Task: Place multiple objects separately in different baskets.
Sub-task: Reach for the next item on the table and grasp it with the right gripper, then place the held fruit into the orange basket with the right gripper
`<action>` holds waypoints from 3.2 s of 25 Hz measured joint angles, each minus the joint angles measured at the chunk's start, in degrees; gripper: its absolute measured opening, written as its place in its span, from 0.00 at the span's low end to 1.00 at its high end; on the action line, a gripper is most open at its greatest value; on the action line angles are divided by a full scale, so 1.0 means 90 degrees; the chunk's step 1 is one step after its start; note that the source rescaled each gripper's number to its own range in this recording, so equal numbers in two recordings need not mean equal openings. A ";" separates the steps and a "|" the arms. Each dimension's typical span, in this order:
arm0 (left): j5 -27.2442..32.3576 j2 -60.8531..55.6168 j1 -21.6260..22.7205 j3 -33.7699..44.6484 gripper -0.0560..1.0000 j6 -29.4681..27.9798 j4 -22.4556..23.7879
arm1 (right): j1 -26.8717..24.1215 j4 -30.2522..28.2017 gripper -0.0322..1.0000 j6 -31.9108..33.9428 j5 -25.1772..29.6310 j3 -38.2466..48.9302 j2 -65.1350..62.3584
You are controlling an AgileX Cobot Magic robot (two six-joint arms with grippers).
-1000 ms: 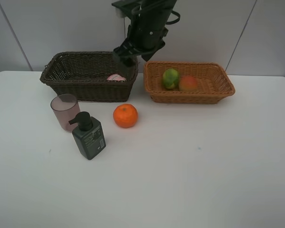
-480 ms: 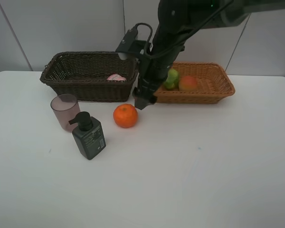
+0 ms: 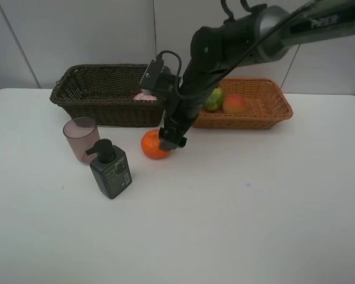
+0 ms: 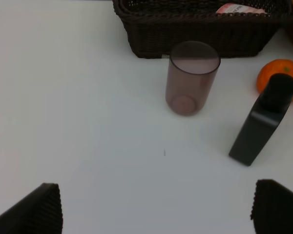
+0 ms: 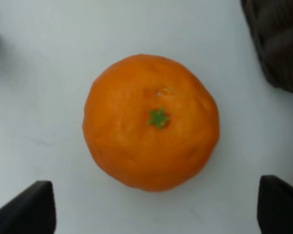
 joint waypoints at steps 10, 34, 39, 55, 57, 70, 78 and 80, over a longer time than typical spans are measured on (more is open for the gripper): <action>0.0000 0.0000 0.0000 0.0000 1.00 0.0000 0.0000 | 0.0193 0.0156 0.85 -0.0002 -0.0557 -0.0006 0.0391; 0.0000 0.0000 0.0000 0.0000 1.00 0.0000 0.0000 | 0.0202 0.0169 0.69 -0.0002 -0.1364 -0.0006 0.0857; 0.0000 0.0000 0.0000 0.0000 1.00 0.0000 0.0000 | 0.0202 0.0169 0.69 -0.0002 -0.1357 -0.0006 0.0857; 0.0000 0.0000 0.0000 0.0000 1.00 0.0000 0.0000 | 0.0202 0.0674 0.69 0.0005 -0.1091 -0.0006 0.0573; 0.0000 0.0000 0.0000 0.0000 1.00 0.0000 0.0000 | 0.0202 0.0841 0.69 0.0091 -0.0904 -0.0006 0.0330; 0.0000 0.0000 0.0000 0.0000 1.00 0.0000 0.0000 | -0.0707 -0.0851 0.69 0.5136 0.1223 -0.0006 -0.0620; 0.0000 0.0000 0.0000 0.0000 1.00 0.0000 0.0000 | -0.1683 -0.1450 0.69 0.6143 0.1232 -0.0006 -0.1147; 0.0000 0.0000 0.0000 0.0000 1.00 0.0000 0.0000 | -0.1965 -0.1652 0.69 0.6185 0.1100 -0.0006 -0.1153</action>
